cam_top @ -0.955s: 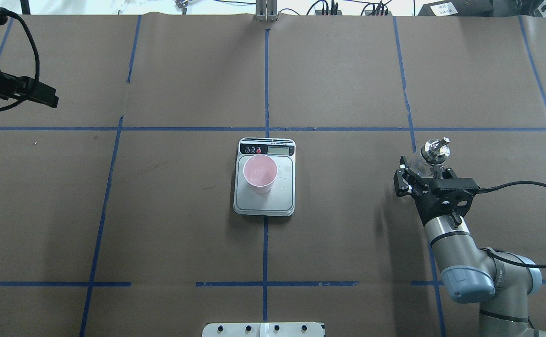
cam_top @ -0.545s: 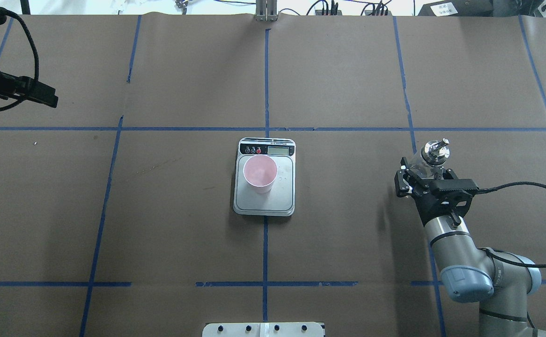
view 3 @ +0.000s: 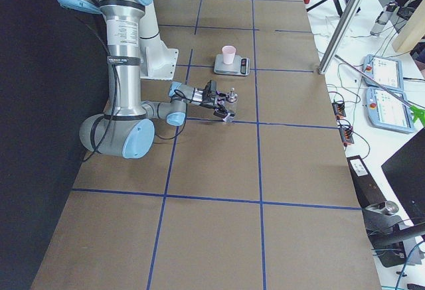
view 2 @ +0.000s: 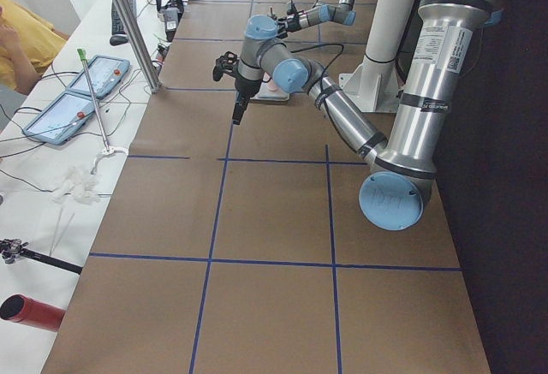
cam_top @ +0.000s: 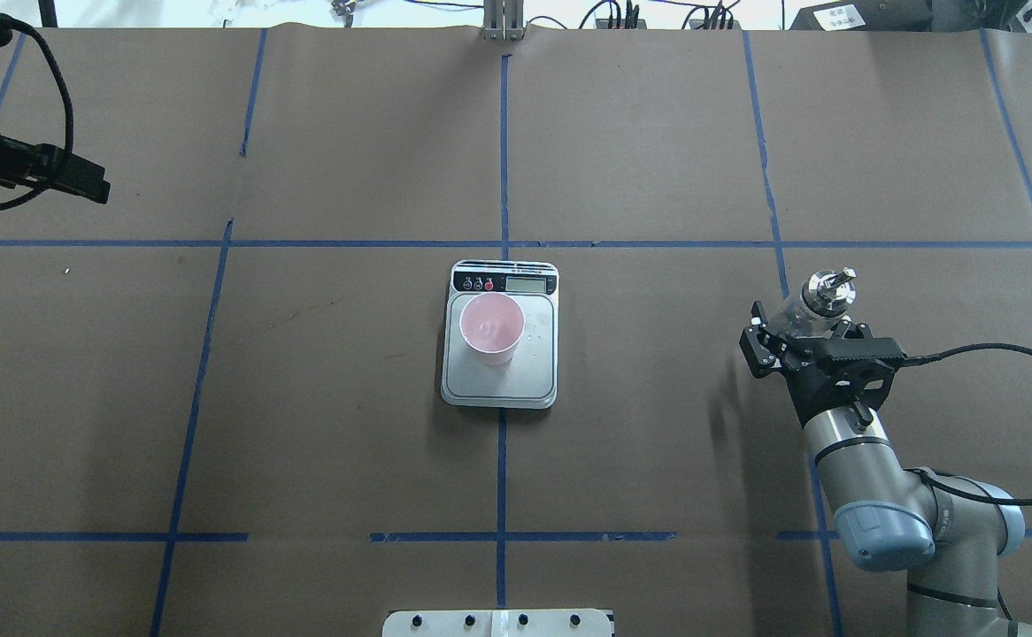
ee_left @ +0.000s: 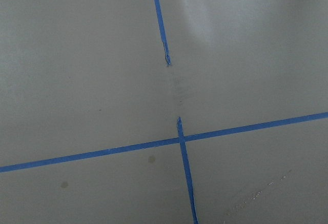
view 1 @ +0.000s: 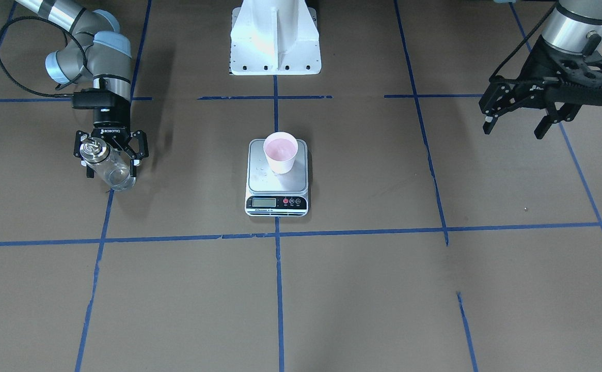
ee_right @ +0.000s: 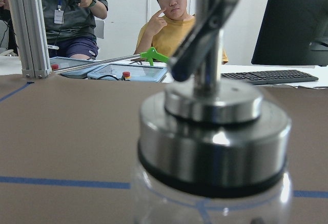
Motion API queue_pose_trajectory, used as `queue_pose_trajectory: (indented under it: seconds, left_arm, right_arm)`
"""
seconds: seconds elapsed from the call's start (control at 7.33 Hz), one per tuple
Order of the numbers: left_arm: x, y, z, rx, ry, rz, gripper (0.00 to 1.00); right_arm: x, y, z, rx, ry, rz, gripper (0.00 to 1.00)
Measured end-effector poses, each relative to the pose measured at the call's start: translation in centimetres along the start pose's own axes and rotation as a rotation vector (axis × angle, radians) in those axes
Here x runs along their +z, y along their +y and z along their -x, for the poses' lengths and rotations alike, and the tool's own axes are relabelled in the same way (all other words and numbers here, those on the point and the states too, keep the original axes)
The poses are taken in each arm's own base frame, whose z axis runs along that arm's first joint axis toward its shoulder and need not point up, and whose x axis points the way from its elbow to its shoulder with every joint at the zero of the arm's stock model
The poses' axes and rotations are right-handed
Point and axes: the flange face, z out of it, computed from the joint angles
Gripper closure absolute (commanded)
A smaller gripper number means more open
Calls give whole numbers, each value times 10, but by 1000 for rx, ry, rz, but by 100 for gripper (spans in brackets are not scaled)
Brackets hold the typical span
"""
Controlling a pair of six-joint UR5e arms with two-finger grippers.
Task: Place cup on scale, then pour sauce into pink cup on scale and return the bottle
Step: 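Lower the bottle to its original spot with the right gripper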
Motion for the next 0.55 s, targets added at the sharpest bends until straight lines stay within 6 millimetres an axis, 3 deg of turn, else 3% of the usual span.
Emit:
queue_pose_trajectory:
  seconds: [0.27,0.55]
  left_arm:
    - [0,0,-1,-1,1,1,0]
    - [-1,0,-1,-8,3,-1,0]
  right_arm:
    - [-4,-3,-6,17,-6,-19,0]
    - [-18,7,-23,14,-25,-18,0]
